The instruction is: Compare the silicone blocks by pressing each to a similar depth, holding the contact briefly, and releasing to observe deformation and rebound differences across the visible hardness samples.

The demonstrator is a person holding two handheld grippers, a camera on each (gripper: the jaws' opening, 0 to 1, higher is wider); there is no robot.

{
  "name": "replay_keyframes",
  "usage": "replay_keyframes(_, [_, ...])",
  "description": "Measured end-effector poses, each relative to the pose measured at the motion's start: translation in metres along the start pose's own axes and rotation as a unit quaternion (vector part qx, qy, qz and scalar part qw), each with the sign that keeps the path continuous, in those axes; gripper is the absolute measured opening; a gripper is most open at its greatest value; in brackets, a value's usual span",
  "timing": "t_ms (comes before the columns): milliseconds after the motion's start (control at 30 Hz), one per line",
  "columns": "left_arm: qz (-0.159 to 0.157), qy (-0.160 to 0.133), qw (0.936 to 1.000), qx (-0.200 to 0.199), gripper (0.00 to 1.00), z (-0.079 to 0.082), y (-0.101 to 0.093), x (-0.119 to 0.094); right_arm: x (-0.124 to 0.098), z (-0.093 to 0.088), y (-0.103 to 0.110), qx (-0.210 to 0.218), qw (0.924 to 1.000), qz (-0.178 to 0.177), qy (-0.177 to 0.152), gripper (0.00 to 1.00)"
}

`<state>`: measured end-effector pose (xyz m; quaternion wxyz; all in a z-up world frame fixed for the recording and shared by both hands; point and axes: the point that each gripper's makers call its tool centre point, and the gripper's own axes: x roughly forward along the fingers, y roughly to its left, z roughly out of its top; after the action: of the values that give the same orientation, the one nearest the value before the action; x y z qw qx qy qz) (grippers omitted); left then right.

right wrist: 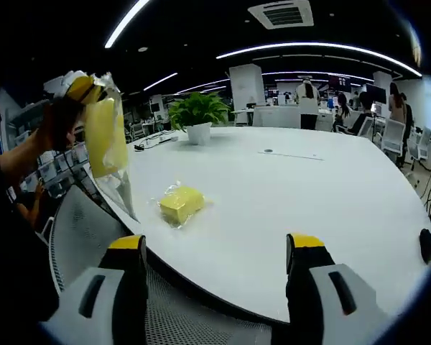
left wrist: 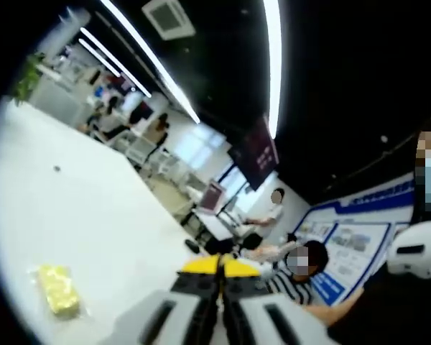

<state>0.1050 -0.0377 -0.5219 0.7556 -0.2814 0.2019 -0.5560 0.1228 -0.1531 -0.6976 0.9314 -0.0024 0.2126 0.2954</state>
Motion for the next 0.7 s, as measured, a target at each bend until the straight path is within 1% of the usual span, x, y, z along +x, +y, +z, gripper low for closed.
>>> replay_keyframes(133, [0.010,0.001,0.9999,-0.002,0.00,-0.002,0.005,0.002,0.004,-0.005,0.000,-0.007,1.0000,-0.003,0.002,0.85])
replay_keyframes(267, [0.025,-0.009,0.9995,-0.016,0.00,-0.005,0.017,0.004,0.008,-0.012,0.000,-0.001,1.0000,-0.002,0.009,0.89])
replay_keyframes(367, [0.032,-0.015,0.9991,-0.023,0.00,-0.010,0.027,0.007,0.012,-0.013,0.000,-0.002,1.0000,-0.003,0.005,0.96])
replay_keyframes(467, [0.037,-0.019,0.9986,-0.034,0.00,-0.013,0.035,0.012,0.014,-0.014,0.001,-0.002,1.0000,-0.003,0.006,0.96])
replay_keyframes(567, [0.039,-0.021,0.9983,-0.038,0.00,-0.016,0.041,0.017,0.019,-0.019,0.000,-0.019,0.9996,-0.003,0.019,0.96])
replay_keyframes(700, [0.046,-0.019,0.9977,-0.045,0.00,-0.025,0.055,0.024,0.023,-0.021,-0.003,-0.013,0.9997,-0.003,0.020,0.96])
